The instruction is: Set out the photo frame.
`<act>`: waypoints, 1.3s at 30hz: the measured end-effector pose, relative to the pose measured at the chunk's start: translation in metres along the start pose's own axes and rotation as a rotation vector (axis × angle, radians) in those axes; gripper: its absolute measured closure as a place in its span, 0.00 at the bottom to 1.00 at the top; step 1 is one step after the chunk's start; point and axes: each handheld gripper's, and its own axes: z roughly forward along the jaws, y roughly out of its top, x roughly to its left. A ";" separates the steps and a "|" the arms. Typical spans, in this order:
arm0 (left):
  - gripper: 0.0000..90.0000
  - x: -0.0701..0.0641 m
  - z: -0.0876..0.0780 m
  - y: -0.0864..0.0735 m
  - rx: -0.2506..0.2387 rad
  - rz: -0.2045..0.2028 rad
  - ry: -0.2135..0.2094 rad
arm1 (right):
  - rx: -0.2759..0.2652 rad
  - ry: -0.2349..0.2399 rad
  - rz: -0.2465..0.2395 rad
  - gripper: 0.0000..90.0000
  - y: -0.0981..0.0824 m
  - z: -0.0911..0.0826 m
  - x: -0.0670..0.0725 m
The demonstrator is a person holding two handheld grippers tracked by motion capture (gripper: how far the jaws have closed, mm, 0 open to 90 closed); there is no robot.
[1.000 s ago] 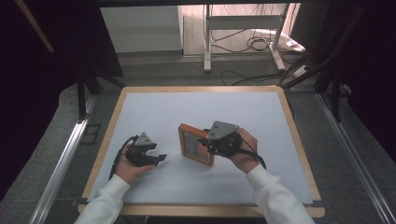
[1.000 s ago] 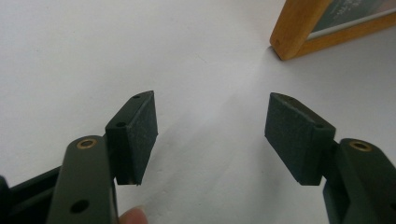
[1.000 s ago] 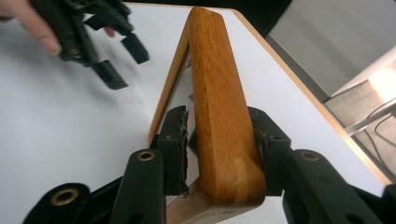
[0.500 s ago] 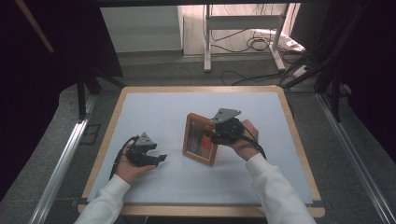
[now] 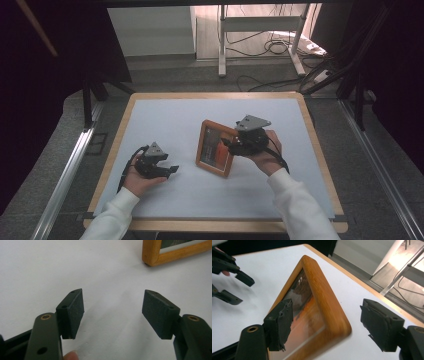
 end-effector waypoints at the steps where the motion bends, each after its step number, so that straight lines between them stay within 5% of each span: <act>1: 0.38 0.000 0.000 0.000 0.002 0.001 0.000 | -0.006 0.002 0.015 0.29 -0.003 -0.004 0.000; 14: 0.37 -0.004 -0.003 0.002 -0.012 -0.006 -0.006 | -0.016 0.051 0.224 0.27 -0.070 -0.040 0.004; 21: 0.36 -0.012 -0.006 0.000 -0.022 -0.004 -0.013 | -0.008 0.069 0.241 0.32 -0.098 -0.050 0.016; 29: 0.36 -0.016 -0.011 -0.004 -0.031 0.000 -0.016 | 0.059 0.079 0.236 0.36 -0.117 -0.045 0.022; 33: 0.36 -0.016 -0.010 -0.004 -0.028 0.007 -0.024 | 0.071 0.082 0.217 0.49 -0.118 -0.040 0.029; 37: 0.36 -0.015 -0.010 -0.005 -0.031 0.003 -0.026 | 0.075 0.117 0.159 0.84 -0.115 -0.039 0.037; 39: 0.36 -0.014 -0.010 -0.005 -0.035 0.000 -0.025 | 0.082 0.131 0.134 0.93 -0.114 -0.039 0.042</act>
